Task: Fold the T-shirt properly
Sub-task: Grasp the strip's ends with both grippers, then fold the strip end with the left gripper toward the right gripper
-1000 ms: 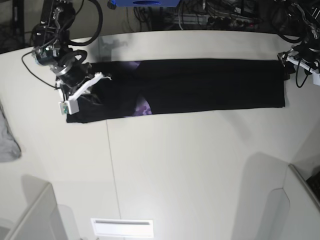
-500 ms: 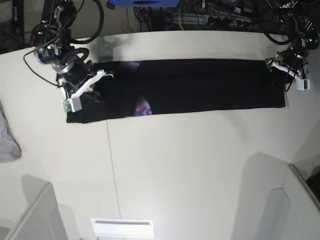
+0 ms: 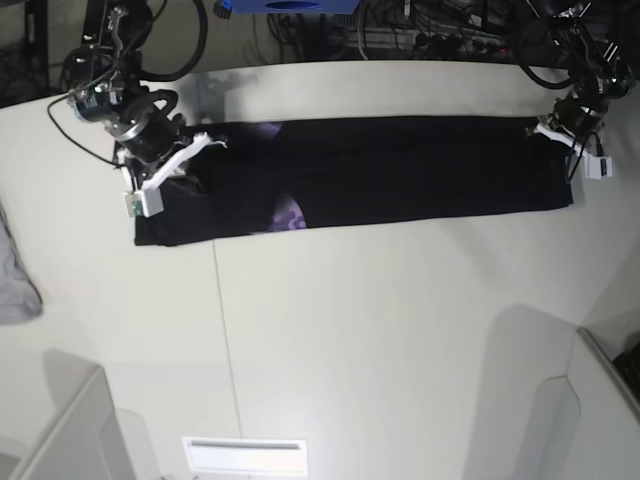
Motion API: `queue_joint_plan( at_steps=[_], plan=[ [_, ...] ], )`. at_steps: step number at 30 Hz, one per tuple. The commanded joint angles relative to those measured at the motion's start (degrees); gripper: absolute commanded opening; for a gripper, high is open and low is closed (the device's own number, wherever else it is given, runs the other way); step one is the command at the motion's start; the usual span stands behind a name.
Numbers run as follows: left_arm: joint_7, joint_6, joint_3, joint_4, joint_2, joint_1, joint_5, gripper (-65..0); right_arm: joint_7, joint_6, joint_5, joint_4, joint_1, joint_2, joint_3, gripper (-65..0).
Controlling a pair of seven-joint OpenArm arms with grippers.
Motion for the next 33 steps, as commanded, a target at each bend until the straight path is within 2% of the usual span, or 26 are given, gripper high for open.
queue_joint_plan(
  at_steps=[1,11,13,19,22,29,33],
  plan=[
    [0.8,0.8,-1.6,1.2,-1.1,0.4,1.5,-65.0,1.2,0.2,0.7,1.0,0.2,0.4,0.2,-65.0],
    [0.9,0.8,-3.1,15.7,-0.2,6.1,1.7,-65.0,1.2,0.2,0.8,1.0,0.1,0.4,-0.1,-65.0],
    [0.9,0.8,-1.7,18.4,1.1,7.2,1.7,-65.0,1.2,0.2,0.8,1.0,0.1,0.4,-0.1,-65.0],
    [1.2,1.1,3.1,24.2,1.4,9.8,1.7,-65.0,1.2,0.2,0.8,1.0,0.1,0.4,-0.1,-65.0],
    [1.2,4.3,5.2,26.1,2.0,10.8,1.6,-65.0,1.1,0.2,0.8,1.0,0.1,0.4,0.2,-65.0],
    [1.2,5.0,13.4,29.1,2.7,11.6,1.6,-65.0,1.1,0.2,0.8,0.9,0.1,0.4,0.3,-65.0],
    [1.2,9.3,18.1,29.4,2.7,11.6,1.6,-65.0,1.1,0.2,0.8,0.9,0.1,0.4,0.3,-65.0]
  ],
)
